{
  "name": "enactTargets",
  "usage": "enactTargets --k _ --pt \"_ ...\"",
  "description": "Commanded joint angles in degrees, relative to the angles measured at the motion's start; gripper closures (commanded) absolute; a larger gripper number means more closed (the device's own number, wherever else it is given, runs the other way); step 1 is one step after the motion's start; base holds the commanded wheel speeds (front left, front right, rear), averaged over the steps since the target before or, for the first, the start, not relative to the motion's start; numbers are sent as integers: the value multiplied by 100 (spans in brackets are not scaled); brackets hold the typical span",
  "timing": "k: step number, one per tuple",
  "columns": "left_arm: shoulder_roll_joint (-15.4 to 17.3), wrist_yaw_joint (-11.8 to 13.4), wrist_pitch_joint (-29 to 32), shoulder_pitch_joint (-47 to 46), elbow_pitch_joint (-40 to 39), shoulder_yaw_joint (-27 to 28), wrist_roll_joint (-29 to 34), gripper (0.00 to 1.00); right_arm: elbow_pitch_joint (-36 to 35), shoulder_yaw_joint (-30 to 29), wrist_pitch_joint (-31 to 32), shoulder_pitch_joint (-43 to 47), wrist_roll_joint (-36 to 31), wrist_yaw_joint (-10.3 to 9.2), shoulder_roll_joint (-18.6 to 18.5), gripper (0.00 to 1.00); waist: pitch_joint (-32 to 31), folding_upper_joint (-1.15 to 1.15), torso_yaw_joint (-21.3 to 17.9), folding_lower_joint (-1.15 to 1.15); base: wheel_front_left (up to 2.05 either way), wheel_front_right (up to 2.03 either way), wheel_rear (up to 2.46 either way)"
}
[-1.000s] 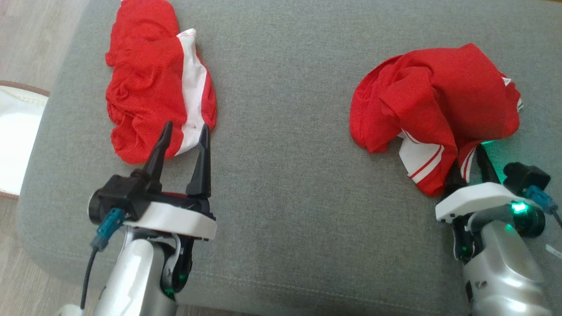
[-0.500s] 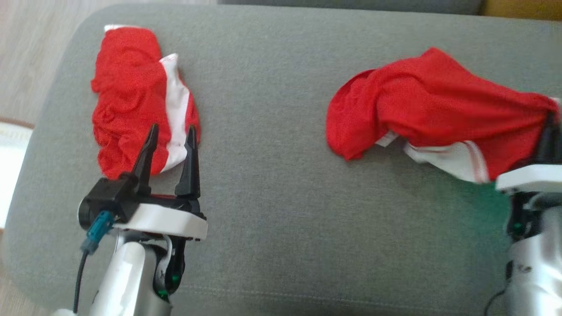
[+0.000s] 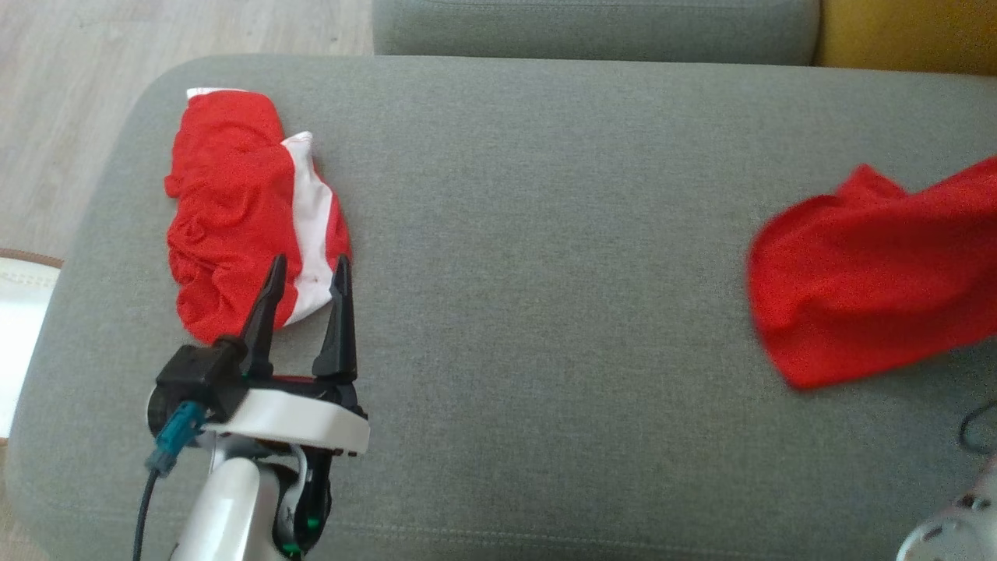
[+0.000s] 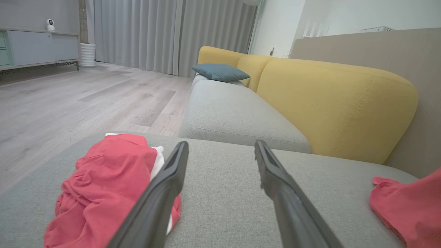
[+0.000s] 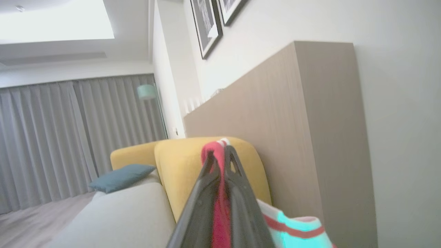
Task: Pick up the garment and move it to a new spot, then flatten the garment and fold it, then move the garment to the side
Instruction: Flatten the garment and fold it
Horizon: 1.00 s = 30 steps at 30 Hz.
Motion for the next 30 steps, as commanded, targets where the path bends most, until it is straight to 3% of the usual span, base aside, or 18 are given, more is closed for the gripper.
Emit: enactTargets --k 1,4,10,20,23,24,25,30 --pt "44 24 -33 -137 -211 189 -34 0 -507 279 58 -440 -85 23 -36 100 -32 0 48 0 0 0 0" --pt "44 27 -33 -123 -221 158 -60 0 -846 653 199 -623 10 23 -36 100 -57 0 128 0 0 0 0" --pt "44 33 -33 -124 -208 -7 -126 0 -858 2153 502 -174 776 23 -36 100 -27 0 438 0 0 0 0" --pt "43 69 -33 -172 -47 -286 -235 0 429 4797 -11 552 2302 23 -36 100 113 0 1091 0 0 0 0" --pt "43 86 -33 -175 -11 -335 -263 0 806 5235 -190 561 2534 23 -36 100 130 0 1168 0 0 0 0" --pt "43 93 -33 -173 13 -360 -274 0 1017 5452 -252 552 2617 23 -36 73 131 0 1201 0 0 0 0" --pt "43 97 -33 -174 37 -390 -285 0 1262 5730 -186 538 2631 23 -36 0 134 0 1234 0 0 0 0" --pt "43 140 -33 -192 87 -454 -320 0 1801 6615 -151 364 2726 23 -36 0 133 0 1266 0 0 0 0"
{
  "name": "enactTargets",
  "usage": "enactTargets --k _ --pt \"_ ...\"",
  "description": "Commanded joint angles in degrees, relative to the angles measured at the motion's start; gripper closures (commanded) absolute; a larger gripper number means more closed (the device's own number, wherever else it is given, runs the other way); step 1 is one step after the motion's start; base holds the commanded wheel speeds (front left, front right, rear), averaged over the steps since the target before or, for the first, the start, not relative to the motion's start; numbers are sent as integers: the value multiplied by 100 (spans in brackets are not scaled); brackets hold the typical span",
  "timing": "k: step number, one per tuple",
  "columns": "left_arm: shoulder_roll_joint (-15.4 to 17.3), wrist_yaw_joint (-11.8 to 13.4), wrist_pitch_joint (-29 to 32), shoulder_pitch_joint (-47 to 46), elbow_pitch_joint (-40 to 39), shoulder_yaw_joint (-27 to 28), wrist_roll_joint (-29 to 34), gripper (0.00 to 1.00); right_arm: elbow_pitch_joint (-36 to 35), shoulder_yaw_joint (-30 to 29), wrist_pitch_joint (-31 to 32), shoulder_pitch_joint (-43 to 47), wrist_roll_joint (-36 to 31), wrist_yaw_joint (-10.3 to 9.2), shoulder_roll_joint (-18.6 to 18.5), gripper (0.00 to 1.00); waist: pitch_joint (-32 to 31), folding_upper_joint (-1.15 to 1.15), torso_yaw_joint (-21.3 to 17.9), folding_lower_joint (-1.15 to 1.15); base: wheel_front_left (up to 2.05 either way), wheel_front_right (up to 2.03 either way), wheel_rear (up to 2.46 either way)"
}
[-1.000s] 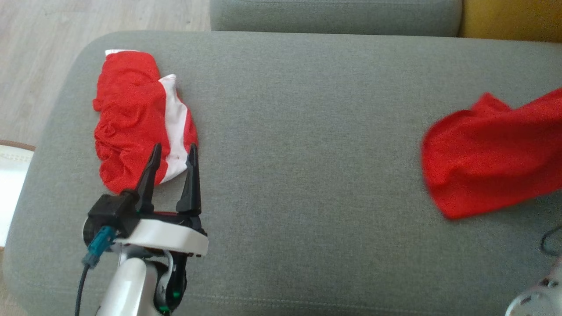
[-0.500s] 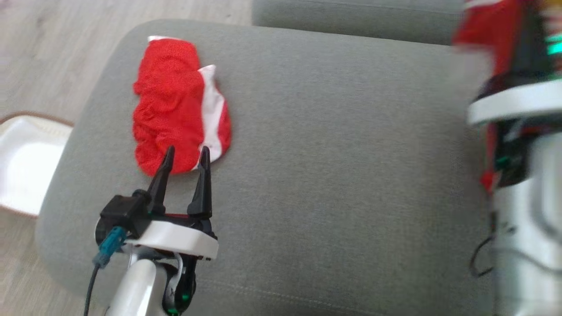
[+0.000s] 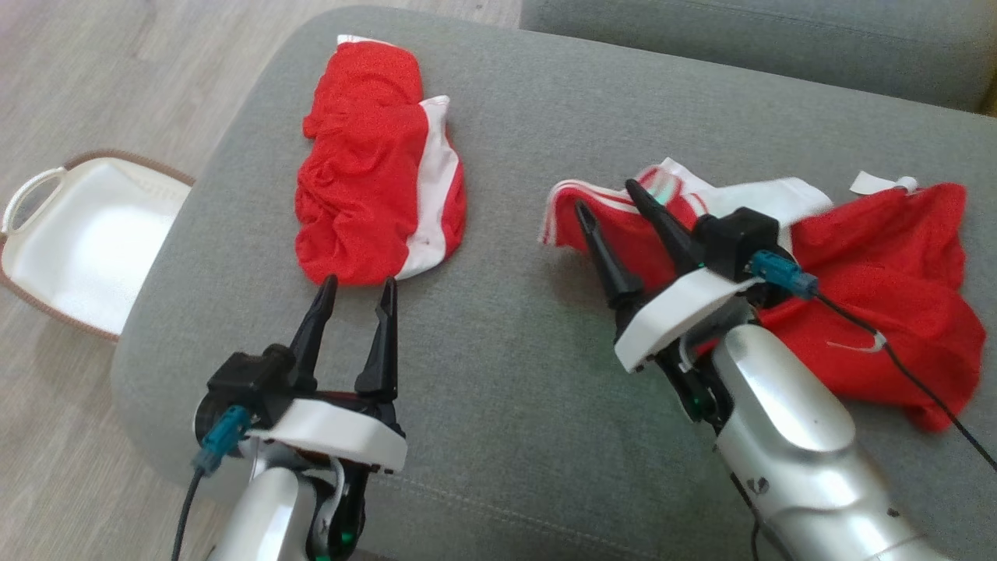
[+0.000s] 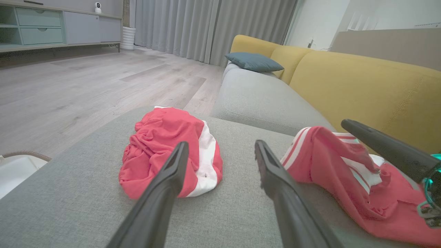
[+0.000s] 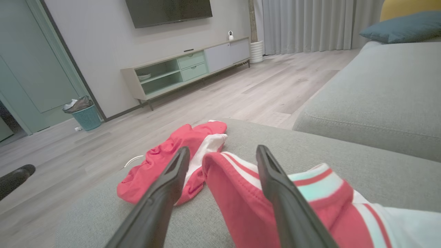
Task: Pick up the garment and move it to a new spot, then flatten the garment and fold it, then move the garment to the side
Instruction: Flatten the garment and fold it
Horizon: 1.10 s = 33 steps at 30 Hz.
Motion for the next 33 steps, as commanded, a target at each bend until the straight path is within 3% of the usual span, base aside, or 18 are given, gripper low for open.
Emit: enactTargets --k 1,11,16,27,33 --pt "36 49 -33 -198 -155 171 -28 0 -158 124 -87 -320 36 23 32 0 -13 0 -44 0 0 0 0" --pt "36 33 -33 -202 -214 397 76 0 -157 159 -376 -323 -193 23 32 0 -195 0 -708 0 0 0 0" --pt "36 6 -33 -205 -297 528 151 0 -398 -341 -516 -69 -414 23 32 0 -298 0 -1121 0 0 0 0" --pt "36 -10 -33 -163 -523 584 50 0 -1027 -2027 -664 1141 -870 23 32 0 -467 0 -1769 0 0 0 0" --pt "36 5 -33 -89 -624 618 -43 0 -1300 -2413 -693 1753 -859 23 32 0 -485 0 -1981 0 0 0 0"
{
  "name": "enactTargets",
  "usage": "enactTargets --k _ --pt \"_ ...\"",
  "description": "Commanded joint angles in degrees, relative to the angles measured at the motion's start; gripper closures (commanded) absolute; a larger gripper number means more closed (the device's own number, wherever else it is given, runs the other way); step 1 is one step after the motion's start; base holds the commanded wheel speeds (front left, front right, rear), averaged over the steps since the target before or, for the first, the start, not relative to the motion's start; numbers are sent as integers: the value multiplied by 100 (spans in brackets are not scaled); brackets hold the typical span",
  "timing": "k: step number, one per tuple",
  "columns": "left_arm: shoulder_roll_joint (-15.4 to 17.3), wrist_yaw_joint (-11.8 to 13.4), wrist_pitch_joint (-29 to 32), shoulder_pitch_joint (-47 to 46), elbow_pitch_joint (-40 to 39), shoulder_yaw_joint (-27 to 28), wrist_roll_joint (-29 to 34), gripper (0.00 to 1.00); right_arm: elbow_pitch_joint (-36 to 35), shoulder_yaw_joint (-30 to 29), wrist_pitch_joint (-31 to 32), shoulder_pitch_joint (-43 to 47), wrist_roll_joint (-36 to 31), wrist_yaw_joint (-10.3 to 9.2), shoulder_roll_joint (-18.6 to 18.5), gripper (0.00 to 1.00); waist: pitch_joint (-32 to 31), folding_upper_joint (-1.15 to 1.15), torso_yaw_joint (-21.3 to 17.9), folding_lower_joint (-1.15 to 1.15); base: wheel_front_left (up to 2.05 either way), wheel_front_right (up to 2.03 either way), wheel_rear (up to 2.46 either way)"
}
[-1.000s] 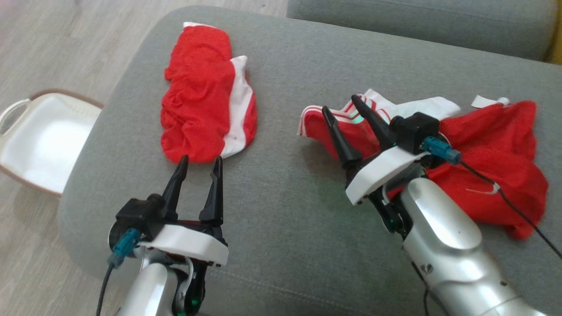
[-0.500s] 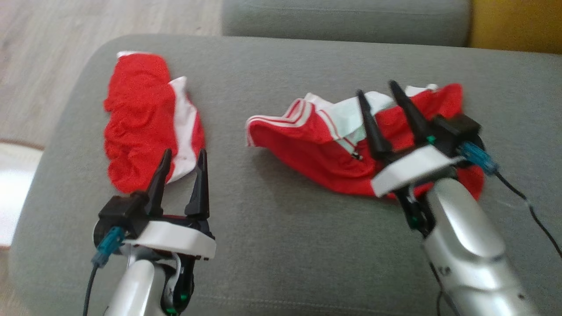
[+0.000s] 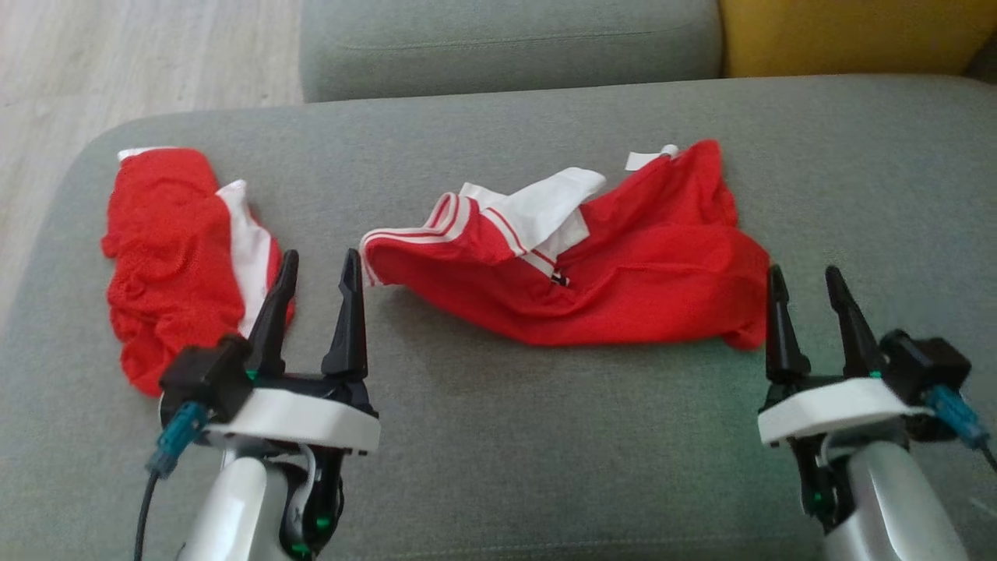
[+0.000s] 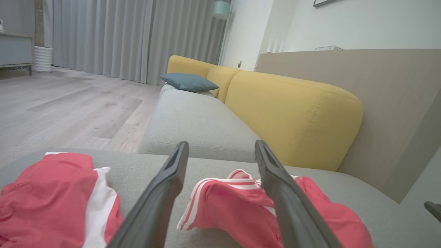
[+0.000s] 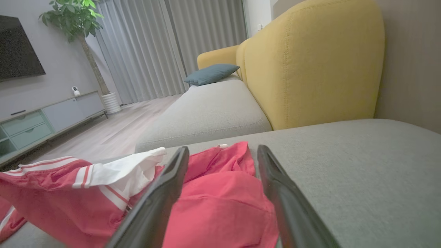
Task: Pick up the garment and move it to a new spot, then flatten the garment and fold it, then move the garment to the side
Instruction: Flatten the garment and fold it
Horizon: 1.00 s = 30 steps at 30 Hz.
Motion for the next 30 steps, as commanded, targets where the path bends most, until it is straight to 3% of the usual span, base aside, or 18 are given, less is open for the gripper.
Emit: enactTargets --k 1,9,13,19,30 --pt "37 23 -32 -71 -239 222 -36 0 -265 103 -90 -143 76 23 36 0 11 0 -78 0 0 0 0" --pt "37 -39 -32 -18 -220 203 27 0 -485 -32 -107 -41 181 23 36 0 127 0 -255 0 0 0 0" --pt "37 -178 -32 -345 -76 -49 401 0 -523 -121 -110 -51 154 23 36 0 324 0 -305 0 0 0 0" --pt "46 -279 2 -1350 821 -665 1175 0 -507 -141 -114 -121 126 23 36 0 701 0 -481 0 0 0 0" --pt "39 -348 939 -3345 2390 -1537 1803 0 -549 -44 -116 -411 341 23 36 0 1350 0 -1008 0 0 0 0"
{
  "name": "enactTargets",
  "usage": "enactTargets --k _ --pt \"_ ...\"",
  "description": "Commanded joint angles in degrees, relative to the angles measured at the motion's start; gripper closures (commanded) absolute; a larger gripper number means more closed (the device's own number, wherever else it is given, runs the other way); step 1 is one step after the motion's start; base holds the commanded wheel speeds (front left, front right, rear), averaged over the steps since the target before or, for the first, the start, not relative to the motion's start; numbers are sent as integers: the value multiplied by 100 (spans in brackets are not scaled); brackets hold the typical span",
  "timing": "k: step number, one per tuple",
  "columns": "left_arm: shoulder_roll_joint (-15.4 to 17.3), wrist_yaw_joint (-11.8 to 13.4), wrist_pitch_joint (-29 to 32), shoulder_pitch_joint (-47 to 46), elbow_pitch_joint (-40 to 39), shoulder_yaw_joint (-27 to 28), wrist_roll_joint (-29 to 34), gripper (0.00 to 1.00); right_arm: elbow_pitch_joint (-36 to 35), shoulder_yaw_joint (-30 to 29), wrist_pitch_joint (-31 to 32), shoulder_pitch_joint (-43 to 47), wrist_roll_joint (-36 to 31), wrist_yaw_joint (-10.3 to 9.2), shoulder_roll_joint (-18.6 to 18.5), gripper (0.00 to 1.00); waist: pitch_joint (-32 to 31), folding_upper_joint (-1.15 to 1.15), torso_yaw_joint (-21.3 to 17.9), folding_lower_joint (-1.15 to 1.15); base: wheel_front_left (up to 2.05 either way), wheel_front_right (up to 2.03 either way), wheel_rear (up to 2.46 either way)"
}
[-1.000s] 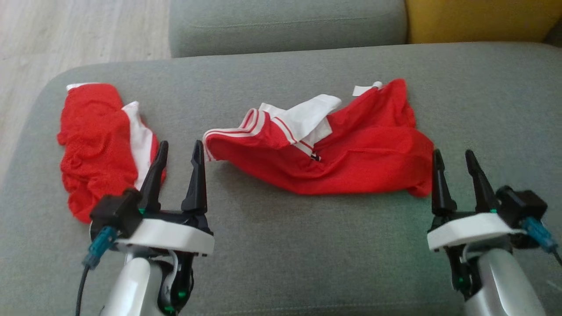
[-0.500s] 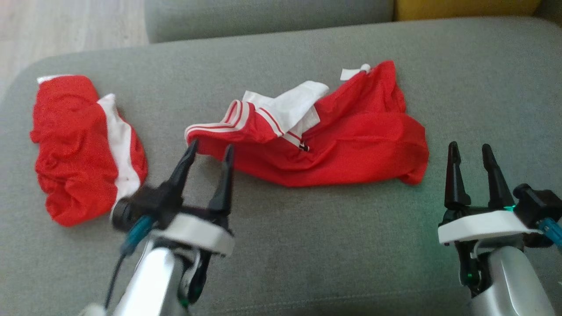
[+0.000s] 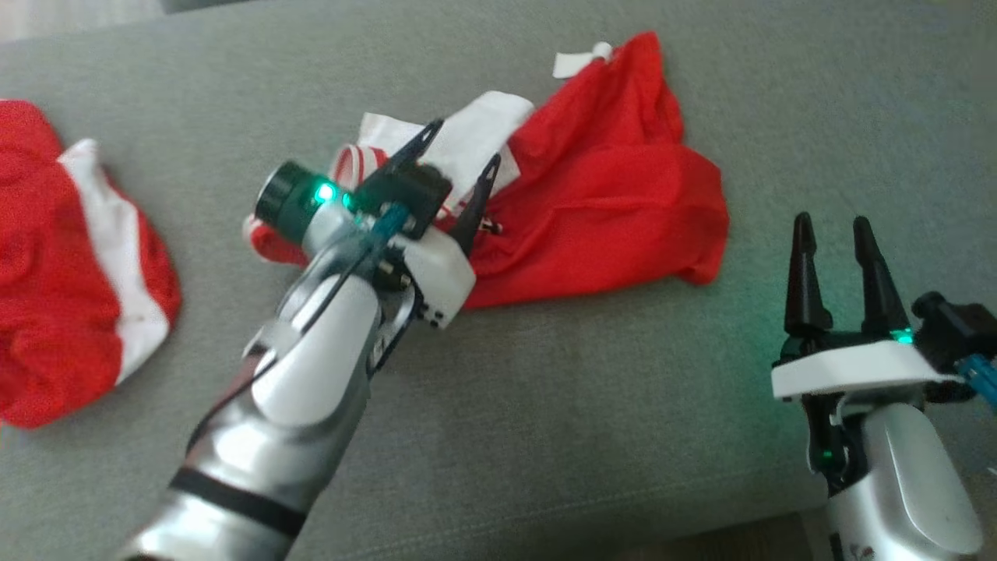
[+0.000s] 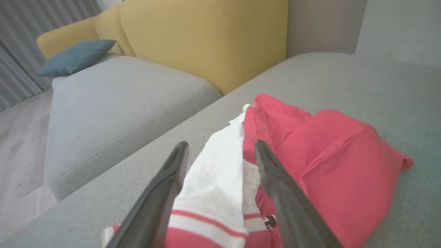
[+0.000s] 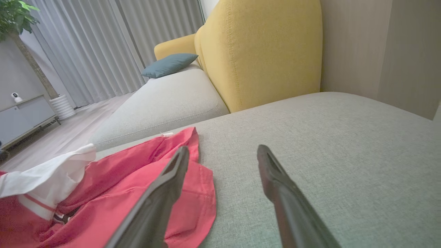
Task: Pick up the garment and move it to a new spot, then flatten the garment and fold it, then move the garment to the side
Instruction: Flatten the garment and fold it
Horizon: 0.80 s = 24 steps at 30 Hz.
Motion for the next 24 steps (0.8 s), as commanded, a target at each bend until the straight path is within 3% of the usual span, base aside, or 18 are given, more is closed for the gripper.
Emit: enactTargets --k 1,8,11,16,24 --pt "63 7 115 -411 14 63 47 0 -199 169 -61 -176 56 23 -19 0 201 0 -204 0 0 0 0" --pt "62 71 278 -1191 795 -244 222 0 -202 321 -62 -274 217 23 -19 0 460 0 -496 0 0 0 0" --pt "62 210 339 -1423 1105 -325 312 0 -190 364 -62 -294 270 23 -19 0 505 0 -580 0 0 0 0" --pt "63 410 367 -1653 1579 -313 328 0 -191 438 -62 -303 325 23 -19 0 527 0 -674 0 0 0 0" --pt "62 493 135 -1774 1946 -299 161 0 -190 437 -62 -286 336 23 -19 0 500 0 -689 0 0 0 0"
